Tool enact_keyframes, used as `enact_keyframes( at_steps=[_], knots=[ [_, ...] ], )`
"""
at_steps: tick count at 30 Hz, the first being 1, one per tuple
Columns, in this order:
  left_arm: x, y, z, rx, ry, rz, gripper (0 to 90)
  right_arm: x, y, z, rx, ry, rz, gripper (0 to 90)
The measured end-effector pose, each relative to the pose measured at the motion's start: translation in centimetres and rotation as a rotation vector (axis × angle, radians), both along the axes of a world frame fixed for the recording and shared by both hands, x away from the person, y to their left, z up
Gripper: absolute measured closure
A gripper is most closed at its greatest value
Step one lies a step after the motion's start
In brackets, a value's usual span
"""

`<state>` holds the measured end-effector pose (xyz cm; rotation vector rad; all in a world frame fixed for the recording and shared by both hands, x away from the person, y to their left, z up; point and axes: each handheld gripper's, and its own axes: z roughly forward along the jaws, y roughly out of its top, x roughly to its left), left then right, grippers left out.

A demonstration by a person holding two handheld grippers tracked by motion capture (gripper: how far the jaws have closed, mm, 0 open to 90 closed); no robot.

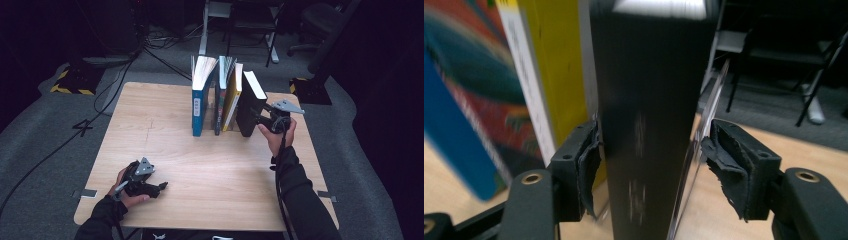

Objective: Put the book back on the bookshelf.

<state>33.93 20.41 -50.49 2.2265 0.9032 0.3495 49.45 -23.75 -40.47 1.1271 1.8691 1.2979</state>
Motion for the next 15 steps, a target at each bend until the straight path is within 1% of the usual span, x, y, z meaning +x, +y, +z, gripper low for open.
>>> enact_keyframes(
  at_steps=[1, 2, 4, 5, 7, 8, 9, 10, 11, 12, 15],
  knots=[
    [0.0, 0.0, 0.0, 0.0, -0.001, 0.0, 16.9, -0.3, -0.3, -0.9, -0.011, 0.001, 0.003, 39.4],
    [0.0, 0.0, 0.0, 0.0, -0.001, 0.0, 16.8, -0.3, -0.3, -0.9, -0.011, 0.001, 0.003, 39.4],
    [0.0, 0.0, 0.0, 0.0, -0.001, 0.001, 16.8, -0.5, -0.5, -1.7, -0.021, 0.009, 0.015, 40.9],
    [0.0, 0.0, 0.0, 0.001, -0.001, 0.001, 16.8, -0.5, -0.6, -2.2, -0.04, 0.012, 0.021, 45.1],
    [0.0, 0.0, 0.0, 0.0, -0.001, 0.001, 16.8, -0.5, -0.5, -2.9, -0.067, 0.018, 0.032, 47.1],
    [0.0, 0.0, 0.0, 0.0, 0.0, 0.002, 16.8, -0.4, -0.5, -3.5, -0.085, 0.022, 0.034, 48.3],
    [0.0, 0.0, 0.0, 0.0, -0.001, 0.001, 16.8, -0.4, -0.5, -3.9, -0.085, 0.026, 0.043, 50.8],
    [0.0, 0.0, 0.0, 0.001, 0.0, 0.001, 16.8, -0.3, -0.3, -4.3, -0.087, 0.034, 0.05, 51.5],
    [0.0, 0.0, 0.0, 0.001, -0.001, 0.001, 16.8, -0.2, -0.2, -4.5, -0.095, 0.032, 0.054, 53.0],
    [0.0, 0.0, 0.0, 0.001, -0.001, 0.001, 16.8, -0.3, 0.0, -4.7, -0.101, 0.022, 0.05, 52.6],
    [0.0, 0.0, 0.0, 0.0, 0.001, 0.001, 16.8, -0.3, 0.4, -4.9, -0.088, 0.018, 0.039, 52.5]
  ],
)
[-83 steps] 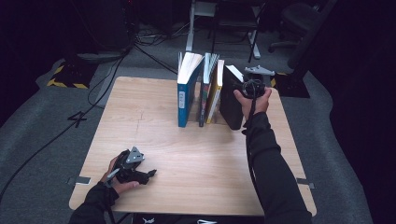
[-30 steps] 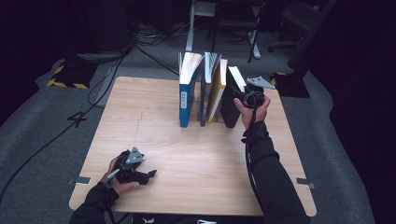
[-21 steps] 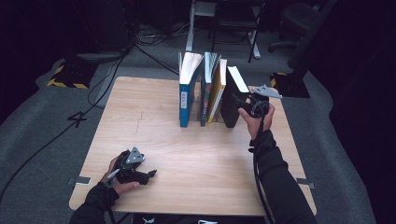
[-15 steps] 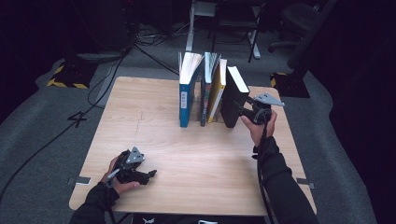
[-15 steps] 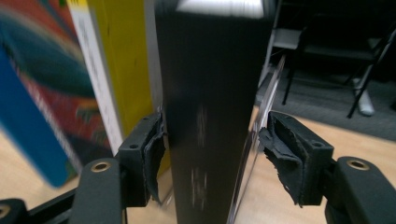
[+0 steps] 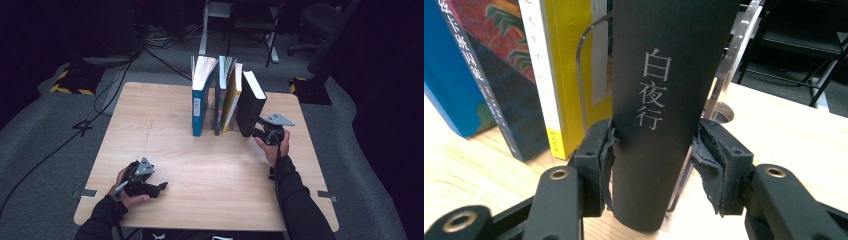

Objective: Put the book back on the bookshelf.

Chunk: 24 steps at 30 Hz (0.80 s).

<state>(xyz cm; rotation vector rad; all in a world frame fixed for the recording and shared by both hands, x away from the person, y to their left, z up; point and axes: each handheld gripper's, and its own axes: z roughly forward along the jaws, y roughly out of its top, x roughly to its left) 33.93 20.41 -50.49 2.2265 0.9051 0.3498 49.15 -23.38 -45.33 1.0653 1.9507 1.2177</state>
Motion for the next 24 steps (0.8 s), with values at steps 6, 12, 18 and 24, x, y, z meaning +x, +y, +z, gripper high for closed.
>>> enact_keyframes(
  at_steps=[6, 12, 18, 24],
  knots=[
    [0.0, 0.0, 0.0, 0.0, 0.0, 0.0, 16.8, 0.0, 1.3, 0.1, -0.018, -0.012, -0.012, 52.1],
    [0.0, 0.0, 0.0, 0.0, 0.0, 0.0, 16.8, 0.5, 2.4, 0.2, -0.022, -0.014, -0.035, 51.6],
    [0.0, 0.0, 0.0, 0.0, -0.001, 0.0, 16.8, 1.3, 2.8, 0.3, -0.014, -0.001, -0.049, 51.1],
    [0.0, 0.0, 0.0, 0.0, -0.001, 0.0, 16.8, 1.8, 3.1, 0.4, -0.015, 0.003, -0.059, 50.5]
  ],
)
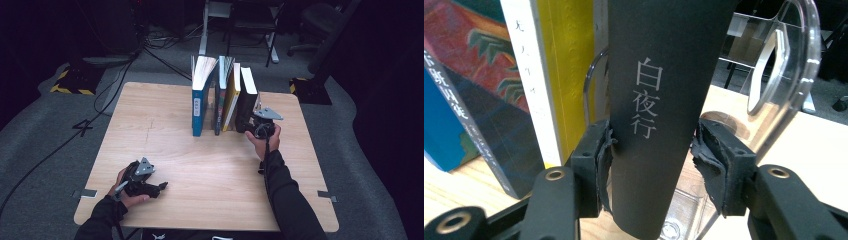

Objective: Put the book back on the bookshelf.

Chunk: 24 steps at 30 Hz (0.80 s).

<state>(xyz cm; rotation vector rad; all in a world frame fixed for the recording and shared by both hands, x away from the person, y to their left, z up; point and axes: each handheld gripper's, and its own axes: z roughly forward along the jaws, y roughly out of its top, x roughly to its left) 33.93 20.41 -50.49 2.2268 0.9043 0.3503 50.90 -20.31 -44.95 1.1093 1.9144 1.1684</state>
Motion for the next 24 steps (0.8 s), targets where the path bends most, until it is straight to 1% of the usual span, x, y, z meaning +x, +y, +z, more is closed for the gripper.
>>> enact_keyframes(
  at_steps=[3, 6, 14, 18, 24],
  knots=[
    [0.0, 0.0, 0.0, 0.0, 0.0, 0.0, 16.8, 0.38, 0.09, 0.03, 0.003, 0.008, 0.002, 49.0],
    [0.0, 0.0, 0.0, -0.001, 0.001, 0.0, 16.8, 0.6, 0.08, 0.1, 0.012, 0.028, -0.005, 48.5],
    [0.0, 0.0, 0.0, 0.0, -0.001, 0.0, 16.8, 0.69, 0.06, 0.32, -0.009, 0.037, 0.009, 48.2],
    [-0.02, 0.01, 0.0, 0.001, -0.002, 0.002, 16.8, 0.83, 0.04, 0.43, -0.011, 0.043, 0.017, 47.8],
    [-0.06, 0.01, -0.01, 0.0, -0.002, 0.001, 16.9, 0.73, -0.01, 0.88, -0.036, 0.048, 0.024, 48.0]
  ],
)
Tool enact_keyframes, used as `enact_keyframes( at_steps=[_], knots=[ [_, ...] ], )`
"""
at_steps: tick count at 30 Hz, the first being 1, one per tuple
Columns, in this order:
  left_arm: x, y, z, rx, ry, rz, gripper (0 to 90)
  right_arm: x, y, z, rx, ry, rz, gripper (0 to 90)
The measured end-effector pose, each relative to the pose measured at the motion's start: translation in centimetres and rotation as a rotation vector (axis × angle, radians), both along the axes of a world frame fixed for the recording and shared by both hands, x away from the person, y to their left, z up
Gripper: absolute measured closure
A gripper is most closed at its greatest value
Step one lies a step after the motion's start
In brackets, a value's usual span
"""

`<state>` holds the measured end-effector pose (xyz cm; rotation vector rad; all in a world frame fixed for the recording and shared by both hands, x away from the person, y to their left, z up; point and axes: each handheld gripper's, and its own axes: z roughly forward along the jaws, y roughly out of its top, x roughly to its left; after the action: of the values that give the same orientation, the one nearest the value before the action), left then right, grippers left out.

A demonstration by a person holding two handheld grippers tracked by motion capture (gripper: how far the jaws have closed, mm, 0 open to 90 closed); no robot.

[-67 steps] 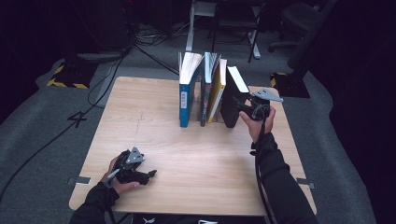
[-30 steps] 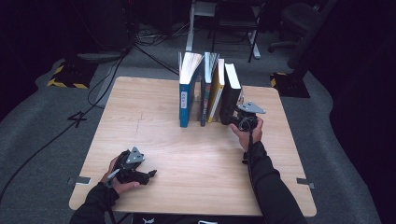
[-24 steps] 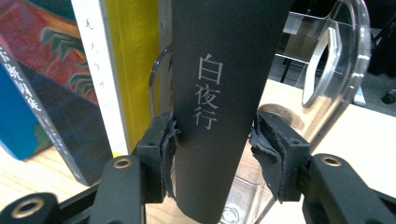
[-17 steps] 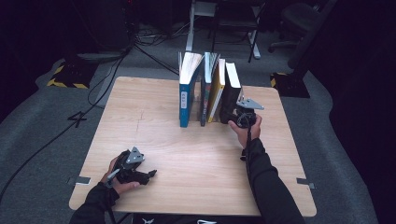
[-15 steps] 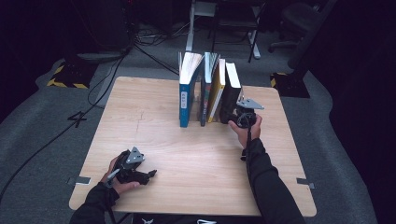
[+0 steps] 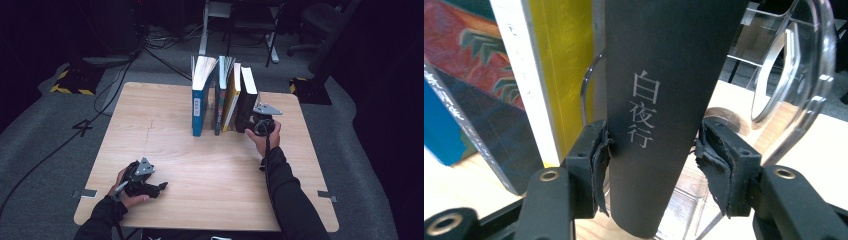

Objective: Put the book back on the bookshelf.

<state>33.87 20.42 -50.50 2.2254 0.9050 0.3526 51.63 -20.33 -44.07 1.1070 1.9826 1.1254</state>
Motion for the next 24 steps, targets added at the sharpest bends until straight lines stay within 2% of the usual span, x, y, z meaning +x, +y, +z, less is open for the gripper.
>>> enact_keyframes(
  at_steps=[8, 12, 17, 24],
  knots=[
    [0.0, 0.0, 0.0, 0.0, 0.002, -0.001, 16.7, -0.6, -0.3, 1.2, -0.06, 0.048, 0.056, 40.9],
    [0.1, 0.0, 0.0, 0.0, 0.002, -0.002, 16.6, -1.3, -0.5, 1.4, -0.071, 0.054, 0.078, 39.6],
    [0.0, 0.0, 0.0, 0.001, 0.001, -0.001, 16.6, -2.1, -0.6, 2.0, -0.128, 0.067, 0.12, 36.5],
    [0.0, 0.1, 0.0, 0.004, 0.0, 0.003, 16.6, -3.2, -0.9, 3.2, -0.18, 0.077, 0.187, 33.6]
  ],
)
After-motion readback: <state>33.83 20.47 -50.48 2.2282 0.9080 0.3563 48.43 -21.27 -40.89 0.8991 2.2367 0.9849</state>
